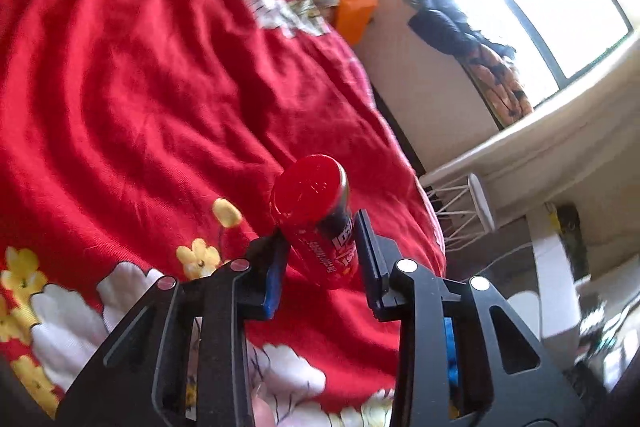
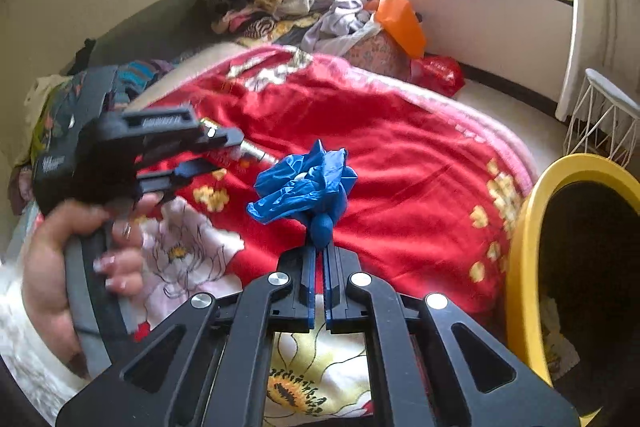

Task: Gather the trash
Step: 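Carry the red can and blue bag over the bin with both tools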

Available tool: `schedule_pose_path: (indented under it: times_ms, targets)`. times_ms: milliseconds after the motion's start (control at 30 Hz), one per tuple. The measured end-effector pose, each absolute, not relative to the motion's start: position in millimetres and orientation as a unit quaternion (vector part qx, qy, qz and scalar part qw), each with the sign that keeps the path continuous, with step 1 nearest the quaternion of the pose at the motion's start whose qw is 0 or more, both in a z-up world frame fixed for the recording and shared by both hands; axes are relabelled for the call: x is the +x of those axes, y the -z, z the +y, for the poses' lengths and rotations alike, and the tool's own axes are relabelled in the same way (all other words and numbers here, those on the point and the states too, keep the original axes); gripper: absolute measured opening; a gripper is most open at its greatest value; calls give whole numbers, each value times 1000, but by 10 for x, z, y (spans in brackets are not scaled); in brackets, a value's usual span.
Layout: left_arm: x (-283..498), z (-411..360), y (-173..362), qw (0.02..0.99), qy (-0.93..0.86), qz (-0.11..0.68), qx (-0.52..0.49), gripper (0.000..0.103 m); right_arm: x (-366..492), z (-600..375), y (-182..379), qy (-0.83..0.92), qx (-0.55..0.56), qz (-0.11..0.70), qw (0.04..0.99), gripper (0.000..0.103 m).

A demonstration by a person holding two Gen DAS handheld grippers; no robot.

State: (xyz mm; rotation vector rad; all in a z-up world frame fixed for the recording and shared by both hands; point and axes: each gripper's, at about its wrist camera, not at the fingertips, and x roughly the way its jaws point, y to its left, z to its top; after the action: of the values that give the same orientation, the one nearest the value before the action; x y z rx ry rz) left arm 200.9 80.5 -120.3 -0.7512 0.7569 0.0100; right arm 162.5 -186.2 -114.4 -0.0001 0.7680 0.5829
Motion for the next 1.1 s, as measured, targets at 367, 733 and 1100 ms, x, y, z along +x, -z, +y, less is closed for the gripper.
schedule_pose_path:
  times_ms: [367, 733, 1100]
  targets:
    - [1840, 422, 790, 896, 29, 331, -294, 24, 1502, -2342, 853, -241, 30, 328, 913, 3]
    - [1758, -215, 465, 913, 102, 314, -240, 23, 1406, -2863, 733, -189, 60, 309, 930, 3]
    - [1738, -729, 314, 918, 153, 308, -199, 23, 1365, -3354, 694, -139, 88, 295, 941, 3]
